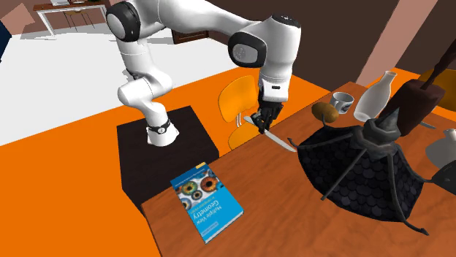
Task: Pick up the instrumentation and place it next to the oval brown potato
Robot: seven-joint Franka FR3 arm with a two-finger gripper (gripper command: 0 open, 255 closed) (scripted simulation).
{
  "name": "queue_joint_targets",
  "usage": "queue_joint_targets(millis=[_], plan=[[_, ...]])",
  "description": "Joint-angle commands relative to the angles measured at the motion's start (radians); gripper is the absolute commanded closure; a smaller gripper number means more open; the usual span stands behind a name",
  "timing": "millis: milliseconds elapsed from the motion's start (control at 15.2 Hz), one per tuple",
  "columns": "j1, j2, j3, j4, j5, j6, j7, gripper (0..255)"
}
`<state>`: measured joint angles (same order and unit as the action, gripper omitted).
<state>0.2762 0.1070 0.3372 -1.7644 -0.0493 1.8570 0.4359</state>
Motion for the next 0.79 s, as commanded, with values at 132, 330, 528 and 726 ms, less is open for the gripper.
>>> queue_joint_targets(millis=[132,330,528,726], plan=[[0.059,0.080,0.036,0.107,-0.032,-0.035,0.099,255],[0.110,0.151,0.058,0.198,-0.062,-0.063,0.171,255],[0.168,0.233,0.073,0.307,-0.096,-0.099,0.238,255],[0.235,0.327,0.083,0.439,-0.133,-0.146,0.300,255]])
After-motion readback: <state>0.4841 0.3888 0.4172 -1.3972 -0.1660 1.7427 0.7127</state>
